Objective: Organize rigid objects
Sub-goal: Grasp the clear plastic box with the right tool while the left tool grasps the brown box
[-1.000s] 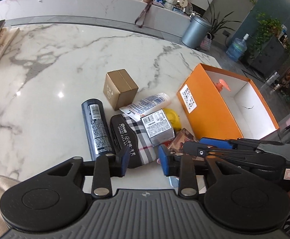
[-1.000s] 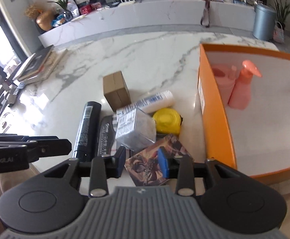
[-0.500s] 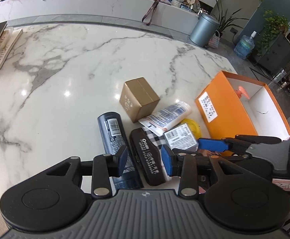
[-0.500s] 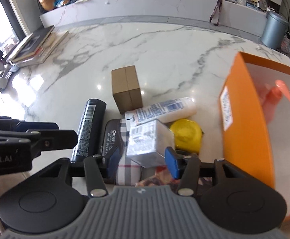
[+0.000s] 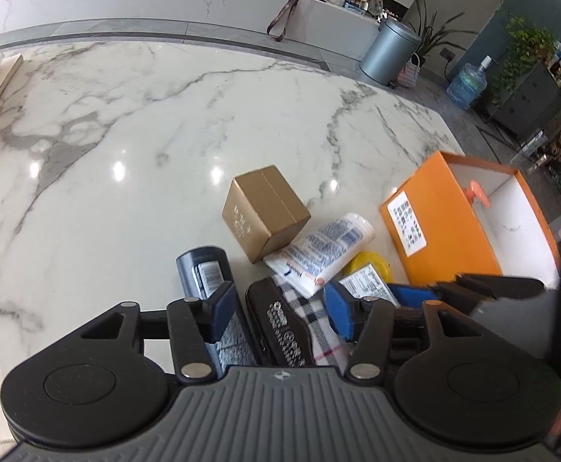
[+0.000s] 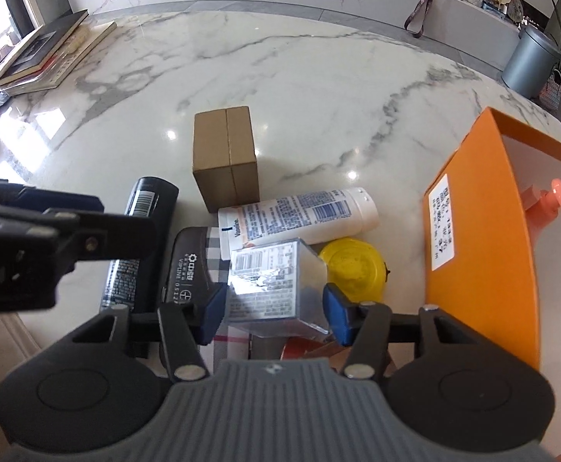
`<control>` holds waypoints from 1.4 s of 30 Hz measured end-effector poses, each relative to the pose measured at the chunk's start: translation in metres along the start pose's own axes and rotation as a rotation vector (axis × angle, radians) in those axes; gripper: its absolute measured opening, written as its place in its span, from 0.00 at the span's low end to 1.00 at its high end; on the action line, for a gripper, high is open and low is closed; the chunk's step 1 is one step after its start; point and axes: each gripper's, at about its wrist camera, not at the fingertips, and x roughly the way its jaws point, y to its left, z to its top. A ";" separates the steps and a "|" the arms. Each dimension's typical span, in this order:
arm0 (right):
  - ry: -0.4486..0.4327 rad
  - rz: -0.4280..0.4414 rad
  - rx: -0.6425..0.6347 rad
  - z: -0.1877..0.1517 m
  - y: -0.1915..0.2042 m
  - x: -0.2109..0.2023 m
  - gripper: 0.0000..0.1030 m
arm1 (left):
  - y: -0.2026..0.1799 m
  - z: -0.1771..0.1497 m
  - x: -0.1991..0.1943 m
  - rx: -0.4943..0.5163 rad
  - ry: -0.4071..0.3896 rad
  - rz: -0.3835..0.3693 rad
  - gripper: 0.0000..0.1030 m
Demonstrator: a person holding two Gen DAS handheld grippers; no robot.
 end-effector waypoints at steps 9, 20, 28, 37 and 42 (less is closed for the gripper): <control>-0.134 -0.002 0.061 0.027 -0.025 -0.037 0.52 | 0.005 0.031 0.019 -0.110 -0.026 0.018 0.78; -0.159 0.043 0.057 0.049 -0.041 -0.027 0.52 | -0.004 0.051 0.022 0.490 -0.043 0.000 0.81; -0.140 0.074 0.077 0.049 -0.045 -0.016 0.52 | -0.002 0.037 0.057 0.716 0.020 -0.012 0.86; -0.129 0.061 0.081 0.052 -0.046 -0.009 0.52 | 0.000 0.029 0.087 0.823 -0.010 -0.037 0.88; -0.112 0.057 0.084 0.049 -0.047 -0.006 0.52 | -0.006 0.025 0.097 0.904 -0.029 -0.051 0.78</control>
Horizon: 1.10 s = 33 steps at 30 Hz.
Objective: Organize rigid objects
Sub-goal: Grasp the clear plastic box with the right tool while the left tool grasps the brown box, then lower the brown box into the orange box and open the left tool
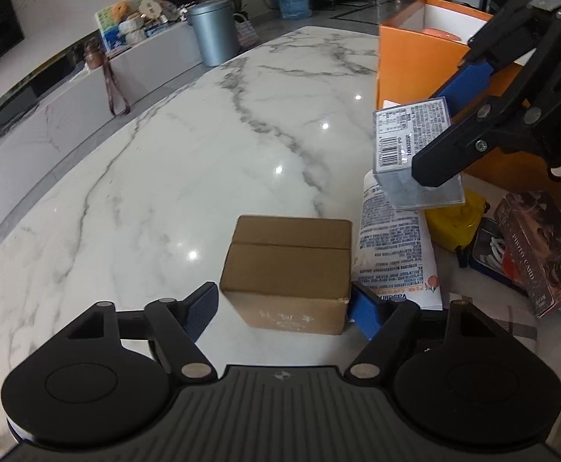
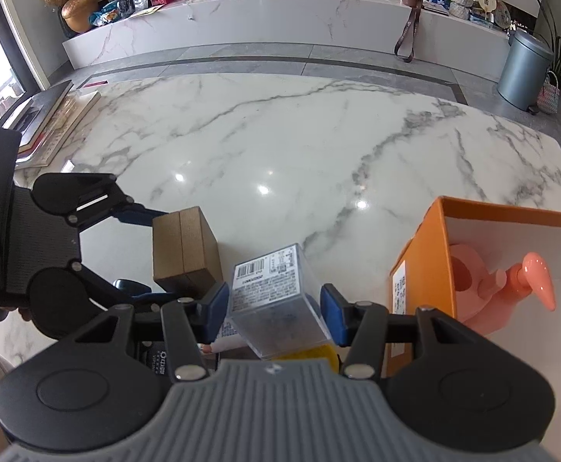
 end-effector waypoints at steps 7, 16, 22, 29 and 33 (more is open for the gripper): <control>-0.009 -0.006 0.003 0.000 0.000 -0.006 0.52 | 0.001 0.005 -0.017 -0.082 -0.011 0.010 0.65; -0.076 0.040 0.018 -0.001 0.001 -0.034 0.52 | 0.003 0.038 -0.079 -0.295 -0.035 0.074 0.65; -0.170 0.089 0.087 -0.009 -0.017 -0.082 0.52 | -0.026 0.072 -0.132 -0.316 -0.107 0.064 0.65; -0.263 0.011 0.194 -0.035 -0.063 -0.133 0.52 | -0.091 0.129 -0.149 -0.214 -0.165 0.038 0.65; -0.286 -0.030 0.288 -0.058 -0.101 -0.154 0.52 | -0.134 0.160 -0.133 -0.079 -0.163 0.006 0.65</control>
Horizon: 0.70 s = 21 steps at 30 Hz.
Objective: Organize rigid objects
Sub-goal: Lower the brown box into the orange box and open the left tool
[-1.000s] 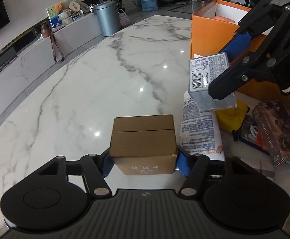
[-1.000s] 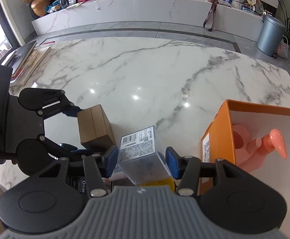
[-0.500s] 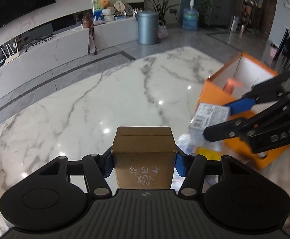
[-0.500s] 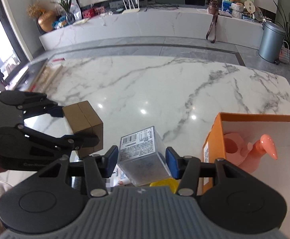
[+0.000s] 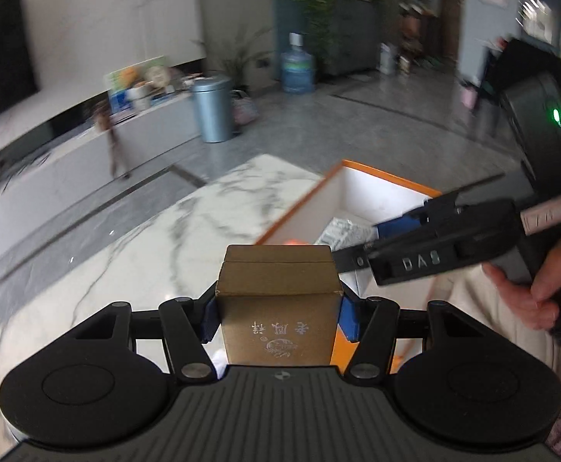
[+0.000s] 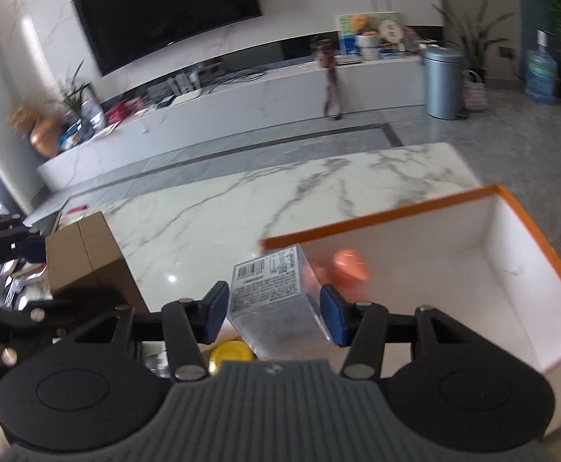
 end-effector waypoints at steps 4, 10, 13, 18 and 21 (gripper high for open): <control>-0.018 -0.047 0.070 -0.007 -0.041 -0.017 0.52 | -0.038 0.020 0.033 0.112 0.039 -0.027 0.65; -0.020 -0.056 0.147 -0.010 -0.084 -0.018 0.51 | -0.070 0.040 0.084 0.180 0.152 -0.049 0.65; -0.019 -0.055 0.164 -0.008 -0.098 -0.012 0.50 | -0.079 0.043 0.107 0.217 0.218 -0.060 0.65; 0.011 -0.039 0.167 -0.008 -0.117 0.003 0.50 | -0.080 0.040 0.141 0.258 0.338 -0.069 0.65; 0.036 -0.021 0.161 -0.011 -0.126 0.014 0.50 | -0.074 0.036 0.160 0.268 0.409 -0.080 0.65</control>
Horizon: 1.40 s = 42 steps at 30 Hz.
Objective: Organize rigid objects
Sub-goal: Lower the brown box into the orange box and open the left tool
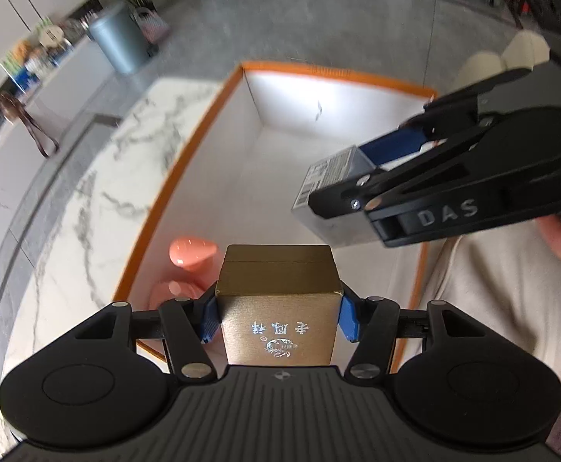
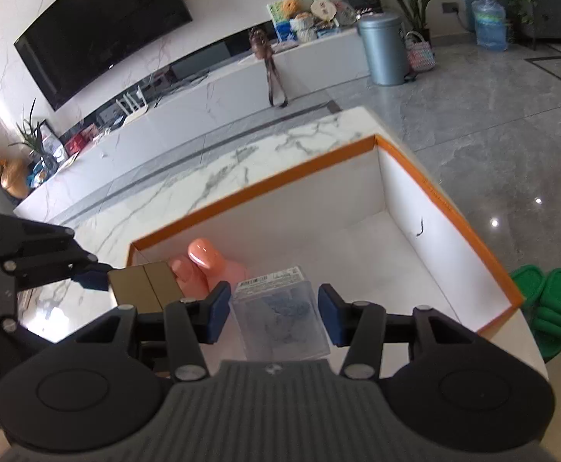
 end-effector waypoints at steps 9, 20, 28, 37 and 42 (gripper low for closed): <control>0.088 0.044 0.032 0.003 -0.015 0.042 0.50 | 0.015 0.002 0.049 -0.004 0.198 -0.065 0.65; 0.150 0.027 0.045 0.000 -0.021 0.067 0.50 | 0.005 -0.006 0.091 0.160 0.272 -0.020 0.65; 0.182 0.011 0.035 -0.004 -0.016 0.077 0.50 | 0.006 -0.020 0.091 0.191 0.243 0.029 0.75; 0.208 -0.005 0.018 -0.007 -0.005 0.082 0.50 | 0.001 -0.035 0.073 0.233 0.186 0.099 0.79; 0.216 -0.014 0.006 -0.007 0.001 0.084 0.50 | 0.009 -0.037 0.061 0.159 0.135 0.104 0.79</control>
